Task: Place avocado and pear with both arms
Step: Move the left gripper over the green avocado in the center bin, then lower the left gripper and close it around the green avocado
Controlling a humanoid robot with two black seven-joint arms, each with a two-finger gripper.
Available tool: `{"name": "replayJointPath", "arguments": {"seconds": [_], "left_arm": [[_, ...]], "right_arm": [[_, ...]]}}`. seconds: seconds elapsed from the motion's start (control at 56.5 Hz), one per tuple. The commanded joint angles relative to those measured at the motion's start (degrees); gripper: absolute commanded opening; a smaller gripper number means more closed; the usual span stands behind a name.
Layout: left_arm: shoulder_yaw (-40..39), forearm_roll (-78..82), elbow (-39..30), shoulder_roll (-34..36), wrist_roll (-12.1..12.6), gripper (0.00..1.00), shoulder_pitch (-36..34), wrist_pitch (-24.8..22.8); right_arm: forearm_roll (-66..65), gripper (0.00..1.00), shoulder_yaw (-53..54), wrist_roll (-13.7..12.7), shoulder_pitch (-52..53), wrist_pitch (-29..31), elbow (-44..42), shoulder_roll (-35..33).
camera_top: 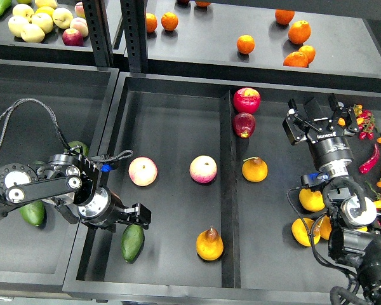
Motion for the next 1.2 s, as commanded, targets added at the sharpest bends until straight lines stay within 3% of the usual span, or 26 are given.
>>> {"name": "replayJointPath", "arguments": {"seconds": [0.0,1.186], "left_arm": [[-0.01,0.94,1.80,-1.10,0.00,0.93,1.53,0.00],[-0.80,3.67,15.16,-11.38,0.00,0.96,5.57,0.00]], "right_arm": [[0.07,0.99,0.05,-0.09,0.01,0.03,0.14,0.00],[0.51,0.99,0.93,-0.01,-0.52,0.20,1.72,0.00]]}}
